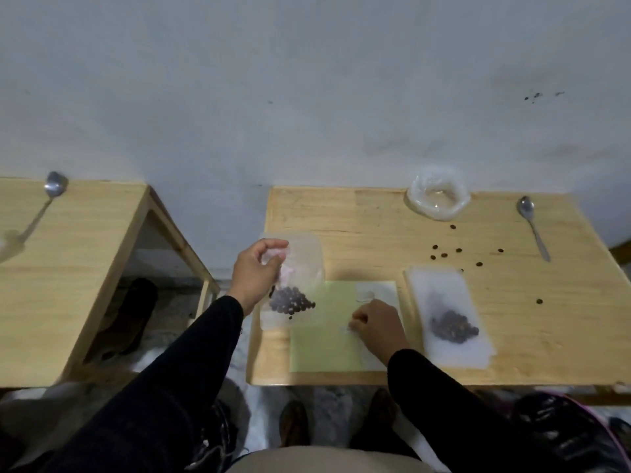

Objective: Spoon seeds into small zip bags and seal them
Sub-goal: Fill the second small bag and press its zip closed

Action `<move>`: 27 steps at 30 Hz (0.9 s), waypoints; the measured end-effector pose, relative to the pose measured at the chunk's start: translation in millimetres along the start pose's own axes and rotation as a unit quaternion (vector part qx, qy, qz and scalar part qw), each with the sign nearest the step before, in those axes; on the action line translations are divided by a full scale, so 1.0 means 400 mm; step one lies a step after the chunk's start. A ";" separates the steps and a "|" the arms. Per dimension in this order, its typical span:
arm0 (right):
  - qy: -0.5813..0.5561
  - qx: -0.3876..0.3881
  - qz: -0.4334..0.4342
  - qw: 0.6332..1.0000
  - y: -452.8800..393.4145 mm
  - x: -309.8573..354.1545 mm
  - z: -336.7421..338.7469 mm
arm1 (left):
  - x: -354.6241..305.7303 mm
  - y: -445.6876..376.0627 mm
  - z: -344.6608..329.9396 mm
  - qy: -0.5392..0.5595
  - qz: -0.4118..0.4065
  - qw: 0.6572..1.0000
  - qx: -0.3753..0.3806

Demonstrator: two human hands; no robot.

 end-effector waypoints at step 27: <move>-0.163 -0.139 0.119 0.970 0.069 0.286 0.196 | -0.089 0.055 -0.076 0.008 -0.056 0.995 0.088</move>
Point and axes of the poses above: each hand's wrist, its own y-axis away from the middle knuckle, its own z-axis out of the back of the hand, x = y × z, the point moved 7 cm from there along -y, towards the middle knuckle, and after that the axes turned 7 degrees about x, right-handed, at the moved point
